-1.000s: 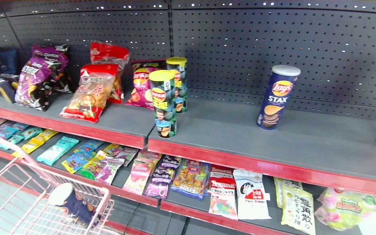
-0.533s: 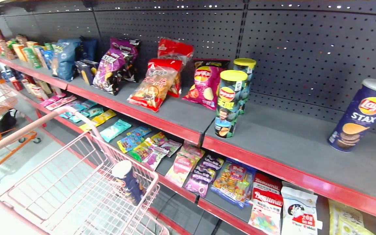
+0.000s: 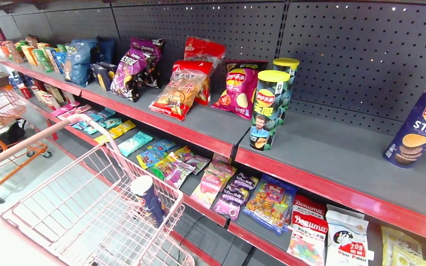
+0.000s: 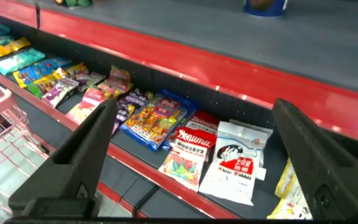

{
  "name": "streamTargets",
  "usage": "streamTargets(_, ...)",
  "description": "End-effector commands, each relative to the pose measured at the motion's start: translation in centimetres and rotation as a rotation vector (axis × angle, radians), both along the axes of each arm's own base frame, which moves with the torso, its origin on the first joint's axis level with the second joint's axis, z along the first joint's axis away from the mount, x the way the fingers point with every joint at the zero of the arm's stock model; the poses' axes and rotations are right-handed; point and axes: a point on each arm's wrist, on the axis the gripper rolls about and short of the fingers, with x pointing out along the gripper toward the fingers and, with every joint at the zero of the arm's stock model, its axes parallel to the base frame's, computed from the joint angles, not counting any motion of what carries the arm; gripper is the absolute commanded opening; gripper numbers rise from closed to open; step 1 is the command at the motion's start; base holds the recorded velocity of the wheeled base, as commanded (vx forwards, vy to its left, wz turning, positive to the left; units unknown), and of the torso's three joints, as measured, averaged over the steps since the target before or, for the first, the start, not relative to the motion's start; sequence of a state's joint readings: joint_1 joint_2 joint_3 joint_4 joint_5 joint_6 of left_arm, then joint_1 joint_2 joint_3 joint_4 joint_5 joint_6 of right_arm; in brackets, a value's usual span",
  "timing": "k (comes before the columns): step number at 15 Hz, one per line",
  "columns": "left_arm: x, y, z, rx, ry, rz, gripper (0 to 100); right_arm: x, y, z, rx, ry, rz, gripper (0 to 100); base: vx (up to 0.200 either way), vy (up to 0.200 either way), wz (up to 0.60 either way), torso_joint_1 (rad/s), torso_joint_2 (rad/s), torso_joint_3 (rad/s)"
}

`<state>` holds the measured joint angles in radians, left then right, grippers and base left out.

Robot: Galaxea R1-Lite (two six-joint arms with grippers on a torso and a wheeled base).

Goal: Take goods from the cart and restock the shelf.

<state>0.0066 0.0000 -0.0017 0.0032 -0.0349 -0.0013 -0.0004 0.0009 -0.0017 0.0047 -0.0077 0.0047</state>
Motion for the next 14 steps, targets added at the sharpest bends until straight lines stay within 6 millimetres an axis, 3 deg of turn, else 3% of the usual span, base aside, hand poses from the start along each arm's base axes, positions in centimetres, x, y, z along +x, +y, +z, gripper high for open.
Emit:
streamTargets(1, 0.01, 0.00, 0.00, 0.000, 0.002, -0.001, 100, 0.01, 0.00, 0.00, 0.000, 0.001, -0.001, 100, 0.000, 0.000, 0.00, -0.144, 0.38, 0.217)
streamTargets(14, 0.01, 0.00, 0.00, -0.006, 0.002, 0.001, 100, 0.01, 0.00, 0.00, 0.001, 0.001, -0.001, 100, 0.000, 0.000, 0.00, -0.162, 0.44, 0.277)
